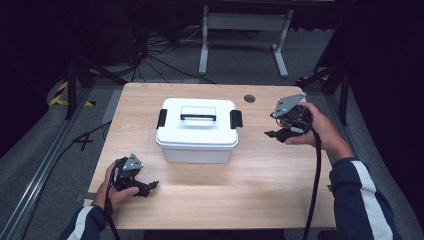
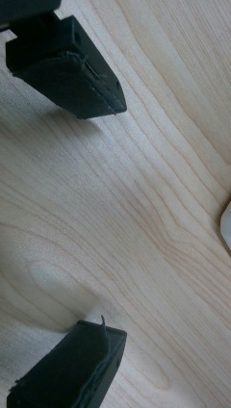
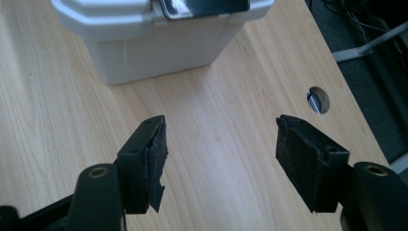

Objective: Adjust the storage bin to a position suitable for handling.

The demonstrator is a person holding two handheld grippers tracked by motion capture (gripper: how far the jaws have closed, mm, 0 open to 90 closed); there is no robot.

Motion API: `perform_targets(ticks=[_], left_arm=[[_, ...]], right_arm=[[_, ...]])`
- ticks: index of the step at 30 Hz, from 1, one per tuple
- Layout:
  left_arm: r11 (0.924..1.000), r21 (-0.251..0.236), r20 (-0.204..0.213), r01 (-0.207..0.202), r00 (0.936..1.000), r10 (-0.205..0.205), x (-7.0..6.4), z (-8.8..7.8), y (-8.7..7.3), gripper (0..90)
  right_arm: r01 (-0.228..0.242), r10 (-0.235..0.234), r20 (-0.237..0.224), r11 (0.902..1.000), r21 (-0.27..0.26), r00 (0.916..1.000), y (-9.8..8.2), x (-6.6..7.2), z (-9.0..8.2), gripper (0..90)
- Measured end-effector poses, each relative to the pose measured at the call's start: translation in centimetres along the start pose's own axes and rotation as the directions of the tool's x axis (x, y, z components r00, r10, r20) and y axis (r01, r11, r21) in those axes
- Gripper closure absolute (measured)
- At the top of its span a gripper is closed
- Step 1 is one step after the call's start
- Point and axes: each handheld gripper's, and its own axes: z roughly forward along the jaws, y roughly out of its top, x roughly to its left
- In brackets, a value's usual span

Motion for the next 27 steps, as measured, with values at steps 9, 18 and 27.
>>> perform_targets(ticks=[9,18,27], left_arm=[[1.0000,0.000,0.000,0.000,1.0000,0.000,0.0,0.0,0.0,0.1],[1.0000,0.000,0.000,0.000,1.0000,0.000,0.0,0.0,0.0,0.1],[1.0000,0.000,-0.001,0.000,1.0000,0.000,0.0,0.0,0.0,0.2]], right_arm=[[0.044,-0.044,-0.002,0.9990,0.001,0.9990,2.9,-0.2,0.3,36.5],[0.073,-0.073,-0.020,0.9973,-0.002,0.9971,5.4,-0.2,1.4,35.9],[0.101,-0.101,-0.054,0.9949,-0.007,0.9934,7.2,-0.1,2.2,37.6]])
